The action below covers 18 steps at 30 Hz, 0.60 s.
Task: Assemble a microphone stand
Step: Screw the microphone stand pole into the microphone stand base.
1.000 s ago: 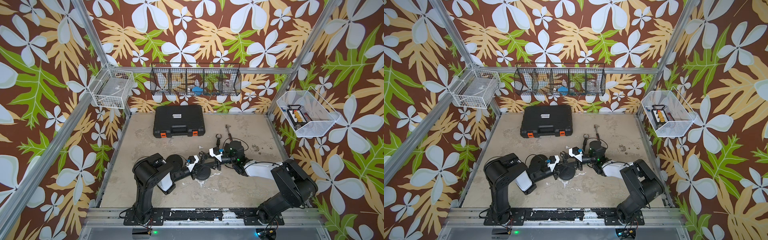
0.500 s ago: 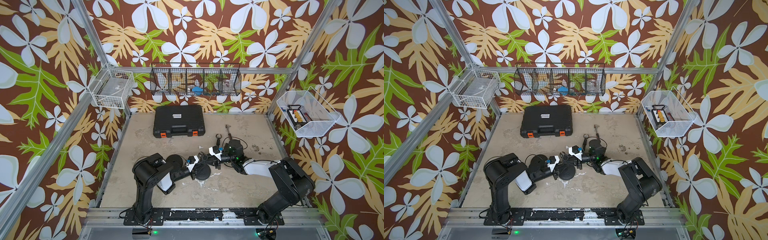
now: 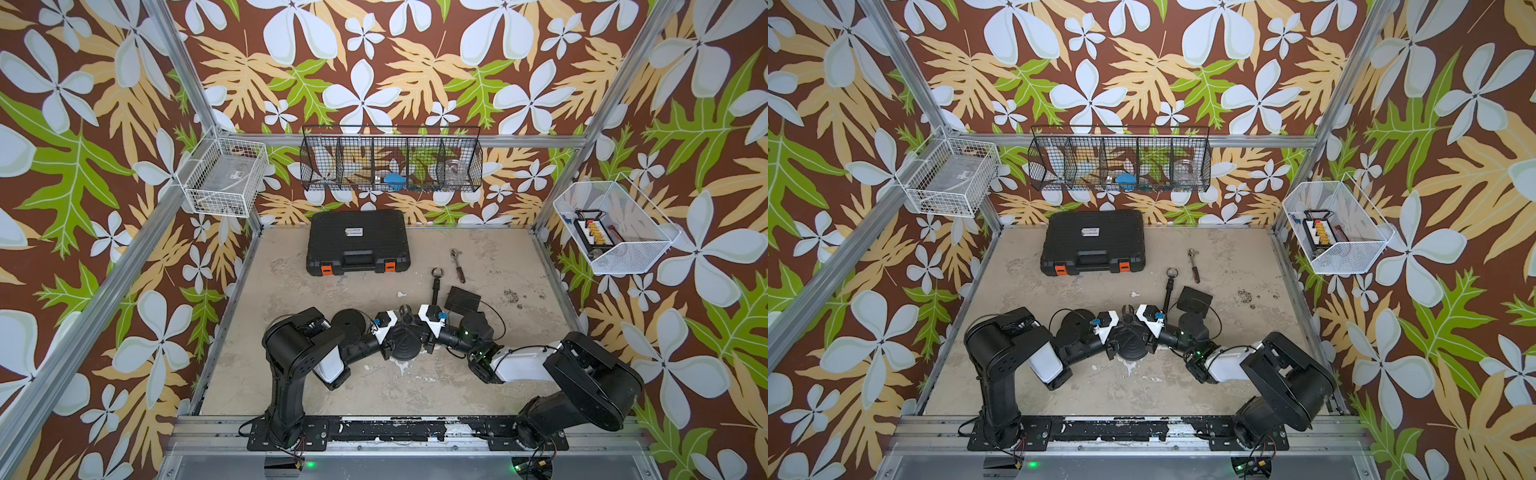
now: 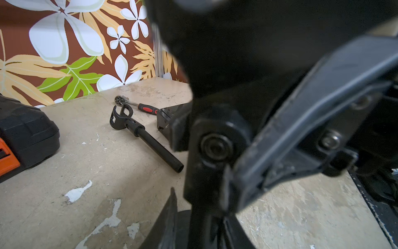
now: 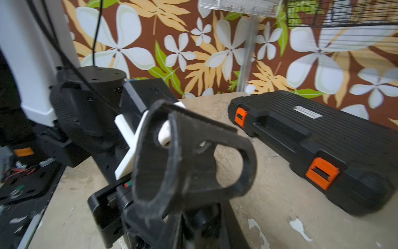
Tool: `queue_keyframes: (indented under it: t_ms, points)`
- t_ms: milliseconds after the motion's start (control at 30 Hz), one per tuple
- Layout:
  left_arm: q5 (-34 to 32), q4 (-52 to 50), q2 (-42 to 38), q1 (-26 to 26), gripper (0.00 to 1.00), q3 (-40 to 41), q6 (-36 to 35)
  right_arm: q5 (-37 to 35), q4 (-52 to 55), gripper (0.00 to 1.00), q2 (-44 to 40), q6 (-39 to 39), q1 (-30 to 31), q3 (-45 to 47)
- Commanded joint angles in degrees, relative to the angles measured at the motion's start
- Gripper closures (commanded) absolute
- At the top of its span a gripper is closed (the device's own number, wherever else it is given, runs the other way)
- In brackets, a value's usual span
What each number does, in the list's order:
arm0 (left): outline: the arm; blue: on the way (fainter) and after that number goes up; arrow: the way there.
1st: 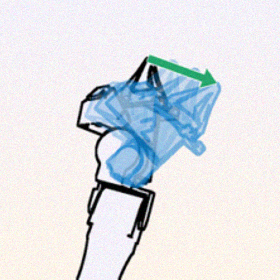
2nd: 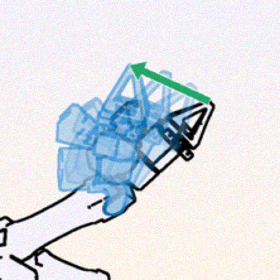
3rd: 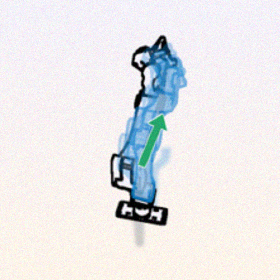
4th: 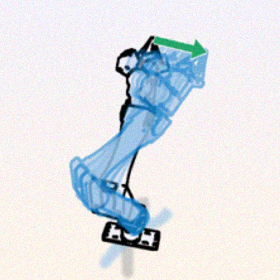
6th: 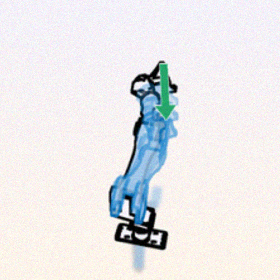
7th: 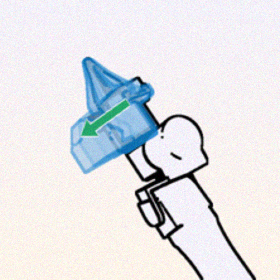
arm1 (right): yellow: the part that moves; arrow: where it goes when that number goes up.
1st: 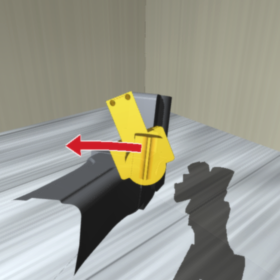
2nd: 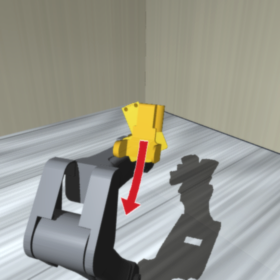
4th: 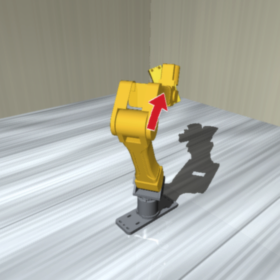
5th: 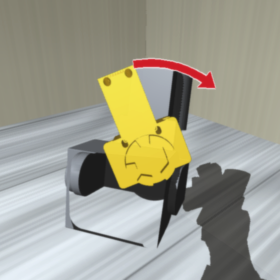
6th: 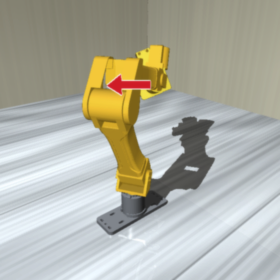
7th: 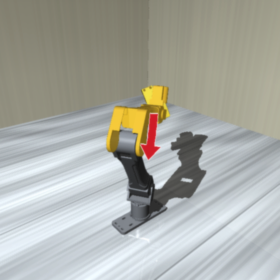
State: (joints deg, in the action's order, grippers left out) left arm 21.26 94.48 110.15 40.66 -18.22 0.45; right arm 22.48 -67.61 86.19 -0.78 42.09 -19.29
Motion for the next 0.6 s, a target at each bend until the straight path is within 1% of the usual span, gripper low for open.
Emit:
queue_keyframes:
  t_ms: [0, 33, 100, 167, 333, 433, 533, 567]
  points:
    - [-0.2, 2.9, -0.2, 0.1, 0.67, -0.1, 0.2, -22.2, 3.7, 1.00, -0.7, 2.9, 5.1, 2.0]
    - [-0.3, 2.9, -0.4, 0.1, 0.66, -0.1, 0.2, -25.1, 3.7, 1.00, -0.7, 3.1, 6.8, 2.2]
    - [-0.5, 2.7, -0.6, 0.1, 0.67, 0.0, 0.1, -34.1, 4.9, 1.00, -0.4, 4.1, 10.7, 2.1]
    - [-0.6, 2.7, -0.6, 0.1, 0.67, 0.0, 0.0, -40.4, 6.3, 1.00, 0.4, 5.8, 13.4, 1.4]
    - [-0.4, 2.5, -0.8, 0.1, 0.72, -0.4, 0.0, -51.2, 10.4, 1.00, 3.8, 7.7, 19.3, -2.4]
    - [-0.4, 2.2, -0.7, 0.1, 0.76, -0.5, -0.1, -53.1, 11.1, 1.00, 4.3, 9.3, 20.5, -3.0]
    - [-1.1, 1.2, -0.5, 0.1, 0.87, -0.9, 0.0, -50.3, 11.2, 1.00, 3.7, 7.9, 20.6, -3.2]
    - [-1.2, 1.0, -0.4, 0.1, 0.90, -0.9, -0.1, -49.1, 10.9, 0.91, 3.4, 7.0, 20.4, -3.1]
